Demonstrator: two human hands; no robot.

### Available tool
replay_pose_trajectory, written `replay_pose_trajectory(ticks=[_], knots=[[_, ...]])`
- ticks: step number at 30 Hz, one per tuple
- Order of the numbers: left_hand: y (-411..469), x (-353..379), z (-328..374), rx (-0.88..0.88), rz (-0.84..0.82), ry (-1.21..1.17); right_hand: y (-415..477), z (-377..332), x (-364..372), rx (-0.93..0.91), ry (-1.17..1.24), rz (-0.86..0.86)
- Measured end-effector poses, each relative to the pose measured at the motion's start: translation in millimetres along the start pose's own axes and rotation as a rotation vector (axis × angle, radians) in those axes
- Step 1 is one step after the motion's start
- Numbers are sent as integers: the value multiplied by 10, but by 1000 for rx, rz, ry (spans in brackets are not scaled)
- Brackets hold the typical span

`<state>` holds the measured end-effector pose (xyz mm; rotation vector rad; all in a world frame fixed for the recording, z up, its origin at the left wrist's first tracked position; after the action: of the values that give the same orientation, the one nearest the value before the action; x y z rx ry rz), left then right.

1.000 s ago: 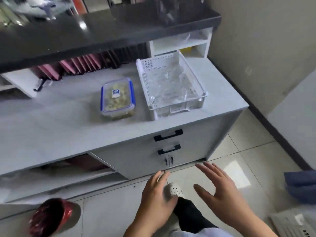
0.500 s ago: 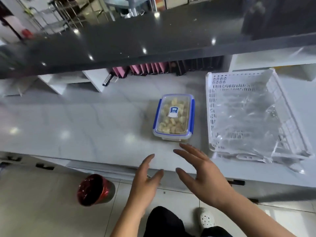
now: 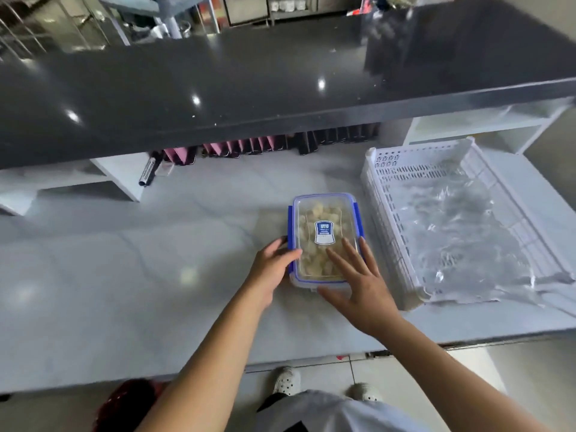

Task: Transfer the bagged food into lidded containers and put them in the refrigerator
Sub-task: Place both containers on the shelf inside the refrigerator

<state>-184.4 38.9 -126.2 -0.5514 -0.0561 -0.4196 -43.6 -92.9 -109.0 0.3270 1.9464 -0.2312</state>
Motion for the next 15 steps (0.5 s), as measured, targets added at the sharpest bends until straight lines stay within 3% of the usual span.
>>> replay_pose_trajectory(ticks=[5, 7, 11, 15], knots=[[134, -104, 161, 21, -161, 45, -127, -212, 7, 51, 82, -30], [79, -188, 183, 15, -215, 64, -229, -245, -39, 159, 262, 22], [-65, -411, 145, -28, -308, 90, -561, -102, -39, 588, 845, 190], [-184, -608, 52, -104, -374, 159, -727, -236, 196, 768, 1212, 18]])
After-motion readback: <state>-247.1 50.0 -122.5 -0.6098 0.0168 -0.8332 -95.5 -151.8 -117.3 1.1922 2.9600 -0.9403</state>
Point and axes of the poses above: each hand's wrist, its own y-axis towards the middle knuckle, its own x-axis out of the palm, z = x × y, the point moved 8 cm from there along y, towards the middle knuckle, and after that the axes turned 15 degrees about -y, right-handed, at the moved point
